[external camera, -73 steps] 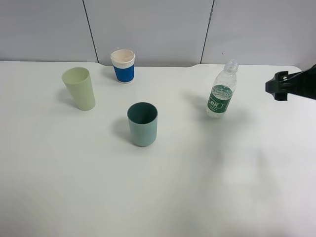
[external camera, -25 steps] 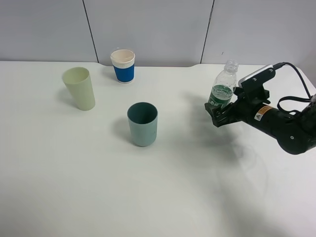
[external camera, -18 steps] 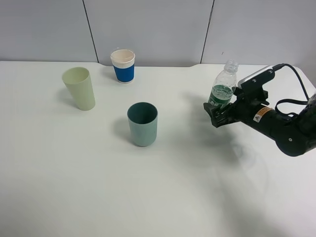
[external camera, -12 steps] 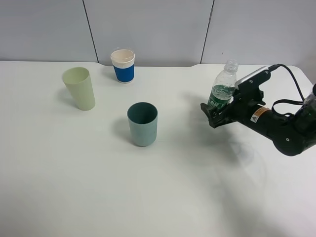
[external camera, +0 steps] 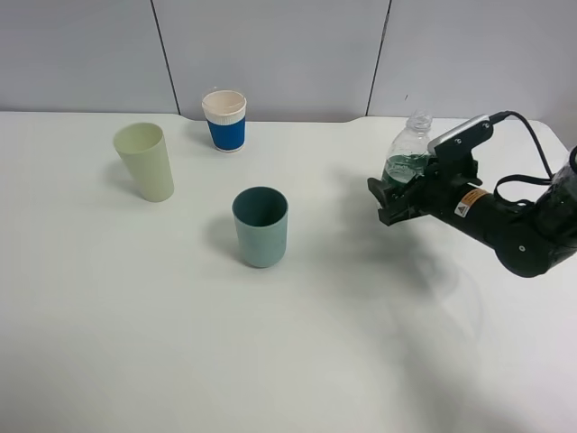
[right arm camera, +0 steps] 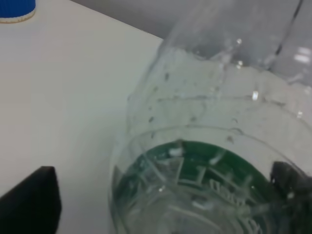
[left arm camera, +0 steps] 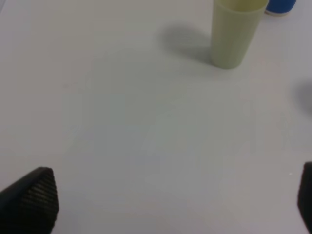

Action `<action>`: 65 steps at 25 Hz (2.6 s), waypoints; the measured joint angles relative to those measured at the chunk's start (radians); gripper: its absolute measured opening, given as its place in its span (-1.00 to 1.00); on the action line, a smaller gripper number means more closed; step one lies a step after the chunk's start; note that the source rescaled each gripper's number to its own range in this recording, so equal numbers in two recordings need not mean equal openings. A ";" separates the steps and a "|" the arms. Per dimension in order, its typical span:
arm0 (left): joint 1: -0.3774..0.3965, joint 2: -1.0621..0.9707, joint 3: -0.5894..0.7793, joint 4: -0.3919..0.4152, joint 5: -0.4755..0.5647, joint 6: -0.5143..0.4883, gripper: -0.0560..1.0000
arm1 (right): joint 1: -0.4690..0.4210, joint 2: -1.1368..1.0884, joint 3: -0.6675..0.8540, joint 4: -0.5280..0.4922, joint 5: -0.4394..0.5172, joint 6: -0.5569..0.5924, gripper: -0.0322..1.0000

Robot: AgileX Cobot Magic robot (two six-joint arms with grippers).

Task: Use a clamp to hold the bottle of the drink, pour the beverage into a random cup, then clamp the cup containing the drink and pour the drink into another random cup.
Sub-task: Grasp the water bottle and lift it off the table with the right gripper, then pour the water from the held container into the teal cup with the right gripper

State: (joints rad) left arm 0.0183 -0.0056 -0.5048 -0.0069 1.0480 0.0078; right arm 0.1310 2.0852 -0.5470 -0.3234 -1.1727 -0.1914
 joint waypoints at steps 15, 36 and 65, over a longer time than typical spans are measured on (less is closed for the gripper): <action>0.000 0.000 0.000 0.000 0.000 0.000 1.00 | 0.002 -0.105 -0.001 -0.048 0.222 0.191 -0.91; 0.000 0.000 0.000 0.000 0.000 0.000 1.00 | 0.192 -0.379 -0.283 -0.321 0.794 0.374 -0.91; 0.000 0.000 0.000 0.000 0.000 0.000 1.00 | 0.433 -0.275 -0.552 -0.834 1.041 -0.108 -0.91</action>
State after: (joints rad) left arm 0.0183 -0.0056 -0.5048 -0.0069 1.0480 0.0078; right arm 0.5644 1.8098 -1.0986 -1.1573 -0.1321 -0.2995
